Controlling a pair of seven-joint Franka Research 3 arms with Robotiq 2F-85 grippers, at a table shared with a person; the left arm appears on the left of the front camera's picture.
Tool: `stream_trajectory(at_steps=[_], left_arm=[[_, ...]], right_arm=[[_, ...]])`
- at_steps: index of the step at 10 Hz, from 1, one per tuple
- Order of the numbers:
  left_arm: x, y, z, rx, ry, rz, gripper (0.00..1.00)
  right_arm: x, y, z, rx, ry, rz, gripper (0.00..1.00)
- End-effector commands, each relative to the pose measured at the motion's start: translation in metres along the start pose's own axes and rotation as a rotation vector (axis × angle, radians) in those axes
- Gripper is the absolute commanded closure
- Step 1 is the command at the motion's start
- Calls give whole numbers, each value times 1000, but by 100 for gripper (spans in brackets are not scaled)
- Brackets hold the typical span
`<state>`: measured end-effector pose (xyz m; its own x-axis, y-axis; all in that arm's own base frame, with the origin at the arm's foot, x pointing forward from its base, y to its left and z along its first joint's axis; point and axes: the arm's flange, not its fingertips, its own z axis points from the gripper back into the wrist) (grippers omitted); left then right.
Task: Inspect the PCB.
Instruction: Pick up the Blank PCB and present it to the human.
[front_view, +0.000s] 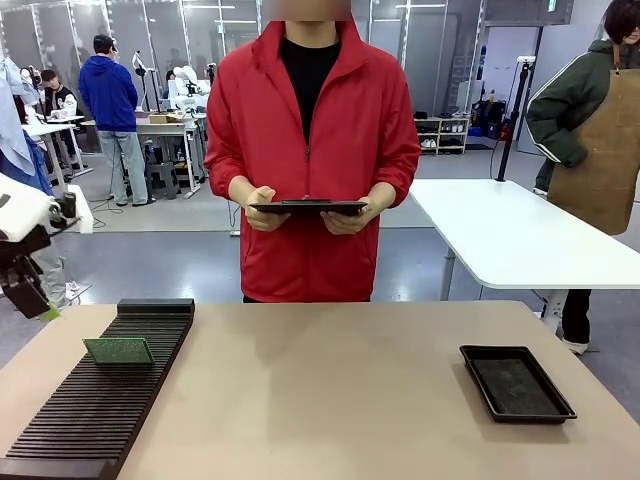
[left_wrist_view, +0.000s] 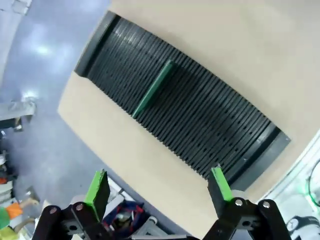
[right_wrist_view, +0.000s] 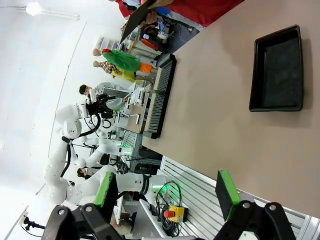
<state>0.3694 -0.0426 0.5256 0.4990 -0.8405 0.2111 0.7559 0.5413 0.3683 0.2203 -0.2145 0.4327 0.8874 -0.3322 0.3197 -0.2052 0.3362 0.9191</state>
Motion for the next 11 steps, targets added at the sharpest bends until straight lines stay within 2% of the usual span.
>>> stream_trajectory(at_steps=[1, 2, 3, 4, 8, 9, 11], left_arm=[[0, -5, -3, -22, -31, 8, 0], [-1, -10, 0, -50, -59, 6, 0], [-5, -19, 2, -59, -52, -53, 0], [1, -5, -8, -44, -25, -10, 0], [0, -9, -7, -59, -45, -19, 0], [-2, -5, -17, -73, 17, -118, 0], [-3, 6, -37, -119, 22, -301, 0]], right_arm=[[0, 0, 1, 11, -7, 11, 0], [0, 0, 1, 11, -7, 11, 0], [0, 0, 1, 11, -7, 11, 0], [0, 0, 1, 11, -7, 11, 0], [0, 0, 1, 11, -7, 11, 0], [0, 0, 1, 11, -7, 11, 0], [0, 0, 1, 11, -7, 11, 0]])
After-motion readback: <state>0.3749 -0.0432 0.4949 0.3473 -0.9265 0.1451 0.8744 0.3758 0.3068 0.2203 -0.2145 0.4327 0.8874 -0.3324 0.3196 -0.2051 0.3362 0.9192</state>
